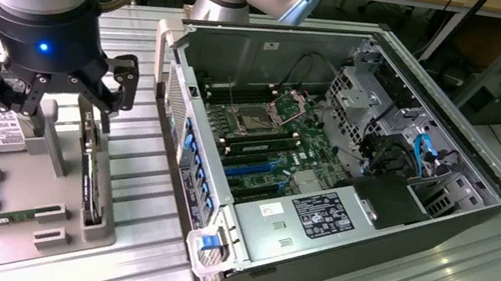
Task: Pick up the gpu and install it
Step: 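Pick up the gpu and move the gpu toward the slot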
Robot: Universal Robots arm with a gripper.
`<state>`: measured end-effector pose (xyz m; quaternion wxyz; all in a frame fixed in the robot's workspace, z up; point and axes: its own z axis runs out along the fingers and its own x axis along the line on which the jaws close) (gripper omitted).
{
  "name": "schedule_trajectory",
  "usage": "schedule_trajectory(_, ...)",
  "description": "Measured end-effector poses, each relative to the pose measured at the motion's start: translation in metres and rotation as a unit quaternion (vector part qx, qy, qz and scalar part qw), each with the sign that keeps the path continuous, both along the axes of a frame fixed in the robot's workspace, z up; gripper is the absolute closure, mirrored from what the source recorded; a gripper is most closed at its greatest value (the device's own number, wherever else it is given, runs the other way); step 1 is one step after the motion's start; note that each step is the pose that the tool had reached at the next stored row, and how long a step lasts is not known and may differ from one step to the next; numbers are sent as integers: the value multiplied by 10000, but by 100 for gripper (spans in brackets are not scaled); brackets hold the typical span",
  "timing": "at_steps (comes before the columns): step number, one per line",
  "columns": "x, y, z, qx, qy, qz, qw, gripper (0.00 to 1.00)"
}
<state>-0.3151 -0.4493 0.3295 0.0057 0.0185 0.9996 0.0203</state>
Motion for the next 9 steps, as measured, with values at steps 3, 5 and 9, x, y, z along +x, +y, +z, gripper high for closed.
schedule_trajectory(3,0,-6,-25,0,0,0,10000,28)
schedule_trajectory(5,1,-11,-47,0,0,1,10000,28)
schedule_trajectory(9,1,-20,-84,0,0,0,10000,28)
